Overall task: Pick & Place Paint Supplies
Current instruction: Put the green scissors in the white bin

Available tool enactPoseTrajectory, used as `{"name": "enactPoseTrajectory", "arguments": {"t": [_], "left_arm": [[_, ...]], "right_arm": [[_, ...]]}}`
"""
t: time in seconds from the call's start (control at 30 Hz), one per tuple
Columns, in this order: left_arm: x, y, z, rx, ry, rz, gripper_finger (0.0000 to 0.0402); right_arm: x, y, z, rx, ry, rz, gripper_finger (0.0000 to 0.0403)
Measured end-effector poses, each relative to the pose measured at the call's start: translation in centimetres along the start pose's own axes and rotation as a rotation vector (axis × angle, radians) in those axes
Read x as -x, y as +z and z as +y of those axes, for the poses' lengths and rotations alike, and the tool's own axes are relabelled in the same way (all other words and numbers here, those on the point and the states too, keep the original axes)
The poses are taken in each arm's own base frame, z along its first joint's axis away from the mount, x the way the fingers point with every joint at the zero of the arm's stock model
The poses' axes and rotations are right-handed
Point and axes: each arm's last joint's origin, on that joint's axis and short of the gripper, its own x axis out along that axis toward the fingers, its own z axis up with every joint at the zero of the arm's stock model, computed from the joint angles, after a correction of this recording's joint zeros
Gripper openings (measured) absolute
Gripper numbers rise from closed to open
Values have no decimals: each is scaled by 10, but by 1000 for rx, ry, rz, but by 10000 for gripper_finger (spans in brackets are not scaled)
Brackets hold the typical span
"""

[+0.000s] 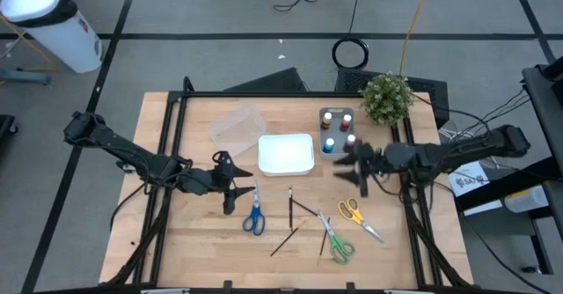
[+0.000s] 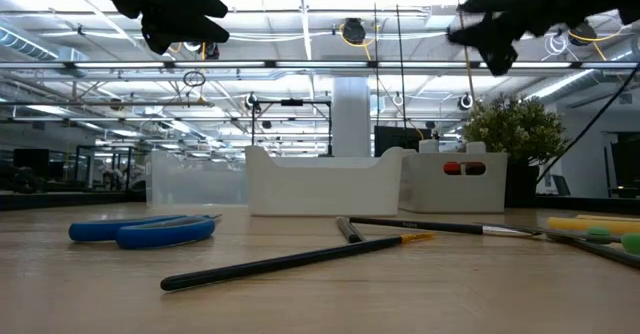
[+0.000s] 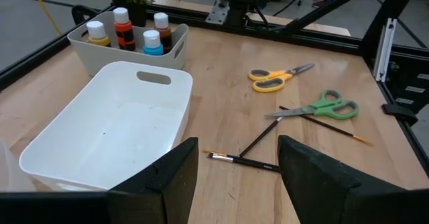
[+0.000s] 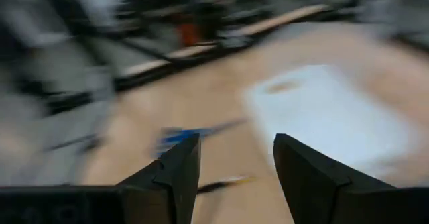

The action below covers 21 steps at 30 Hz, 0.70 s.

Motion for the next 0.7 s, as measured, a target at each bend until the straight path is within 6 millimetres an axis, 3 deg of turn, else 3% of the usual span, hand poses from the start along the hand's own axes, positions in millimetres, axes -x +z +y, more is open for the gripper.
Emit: {"name": "enactPoseTrajectory", "arguments": {"t": [0.13, 0.27, 0.53, 0.7], "left_arm": [[0, 0, 0, 0, 0, 0, 214], [0, 0, 0, 0, 0, 0, 214], [0, 0, 0, 0, 0, -1, 214], [0, 0, 0, 1, 0, -1, 214]], "right_arm": [[-7, -17, 32, 31, 167, 66, 170], [-15, -43, 64, 39, 187, 146, 169], [-43, -71, 132, 163, 8, 438, 169], [-66, -94, 144, 207, -228, 693, 169]]}}
